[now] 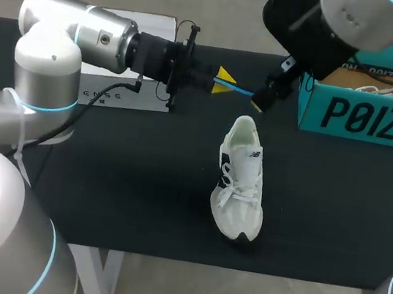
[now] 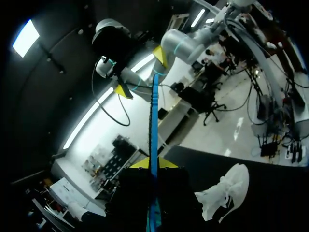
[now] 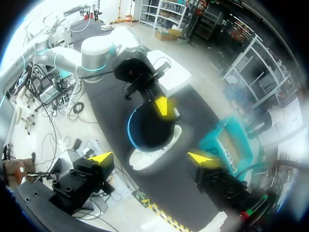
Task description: Take the shoe out of the shoebox, open the shoe tongue, remove and reinsert the insole, then place the shoe into the shoebox
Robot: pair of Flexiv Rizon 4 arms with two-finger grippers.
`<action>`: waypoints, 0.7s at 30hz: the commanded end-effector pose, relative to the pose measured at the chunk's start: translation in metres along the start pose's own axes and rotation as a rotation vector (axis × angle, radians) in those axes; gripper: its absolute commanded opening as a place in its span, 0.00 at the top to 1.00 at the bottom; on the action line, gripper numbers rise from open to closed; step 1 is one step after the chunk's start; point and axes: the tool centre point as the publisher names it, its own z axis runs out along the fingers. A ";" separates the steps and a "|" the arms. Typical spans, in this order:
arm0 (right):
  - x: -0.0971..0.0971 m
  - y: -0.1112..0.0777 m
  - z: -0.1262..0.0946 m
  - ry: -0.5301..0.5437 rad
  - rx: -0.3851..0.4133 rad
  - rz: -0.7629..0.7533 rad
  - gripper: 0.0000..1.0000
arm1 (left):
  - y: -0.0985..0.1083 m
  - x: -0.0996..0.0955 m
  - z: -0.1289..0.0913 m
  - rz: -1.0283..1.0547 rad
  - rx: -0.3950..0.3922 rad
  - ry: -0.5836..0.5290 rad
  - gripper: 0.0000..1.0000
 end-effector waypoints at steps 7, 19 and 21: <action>-0.001 0.001 0.001 0.001 0.003 0.000 0.00 | -0.017 -0.007 -0.001 0.338 -0.092 0.057 1.00; -0.001 0.001 0.001 0.001 0.003 0.000 0.00 | -0.027 0.010 0.004 0.796 -0.113 0.009 1.00; -0.001 0.001 0.001 0.001 0.003 0.000 0.00 | -0.024 0.014 0.005 0.819 -0.111 -0.002 1.00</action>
